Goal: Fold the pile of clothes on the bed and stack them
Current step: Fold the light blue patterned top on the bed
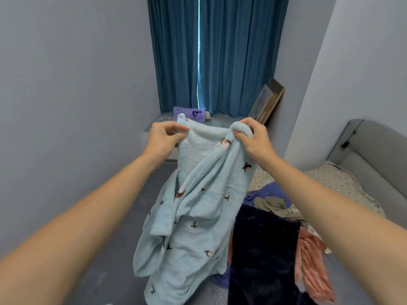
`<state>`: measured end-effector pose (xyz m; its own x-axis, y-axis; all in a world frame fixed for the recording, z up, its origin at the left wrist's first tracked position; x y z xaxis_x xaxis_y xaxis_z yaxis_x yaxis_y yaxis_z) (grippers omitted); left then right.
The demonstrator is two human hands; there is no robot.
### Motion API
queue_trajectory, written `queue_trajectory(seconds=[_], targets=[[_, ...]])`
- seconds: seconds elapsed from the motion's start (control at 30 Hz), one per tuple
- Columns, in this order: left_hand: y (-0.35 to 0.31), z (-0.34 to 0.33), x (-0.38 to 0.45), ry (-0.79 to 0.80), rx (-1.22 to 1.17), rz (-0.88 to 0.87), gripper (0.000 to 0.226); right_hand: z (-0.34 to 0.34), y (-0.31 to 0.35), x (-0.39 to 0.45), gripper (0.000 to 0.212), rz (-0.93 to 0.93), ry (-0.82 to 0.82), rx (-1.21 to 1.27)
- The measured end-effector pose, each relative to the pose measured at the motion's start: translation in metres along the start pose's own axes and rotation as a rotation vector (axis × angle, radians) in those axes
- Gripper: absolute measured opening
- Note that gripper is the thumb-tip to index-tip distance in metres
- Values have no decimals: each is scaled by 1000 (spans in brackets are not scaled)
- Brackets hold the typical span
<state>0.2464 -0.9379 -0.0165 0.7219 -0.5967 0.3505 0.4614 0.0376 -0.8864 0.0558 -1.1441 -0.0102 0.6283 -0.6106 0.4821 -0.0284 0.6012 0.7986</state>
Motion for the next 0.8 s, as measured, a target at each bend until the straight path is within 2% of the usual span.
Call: queue_trajectory(seconds=[0.13,0.3,0.43,0.53,0.67,0.8], targets=[[99,-84,-28,122,14,122,20,-7,-115,-52,5,-153,29,-51],[254,-210,-86,270,38,271,18,-16,-299,-144,7,-367,104,-127],[354,-314,-129,385,44,326,23,-6,-433,-220,10,-486,113,-195],[406,-381,-162,468,25,324,25,8,-515,-271,23,-573,149,-354],[460,-418,-207,492,99,325,30,15,-576,-325,52,-579,239,-608],[504,-408,-247,467,130,409,31,-8,-595,-350,54,-552,274,-579]])
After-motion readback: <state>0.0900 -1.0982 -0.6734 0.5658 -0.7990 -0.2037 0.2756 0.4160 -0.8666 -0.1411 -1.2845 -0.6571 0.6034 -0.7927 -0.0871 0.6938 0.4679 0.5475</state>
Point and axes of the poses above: each hand's wrist, its own x-axis towards the middle knuckle, its own z-axis out of the back of the hand, y = z × x, the point moved 8 cm from there along x, towards the middle knuckle, and after that the axes turned 2 degrees about x, right-handed, at the moved point
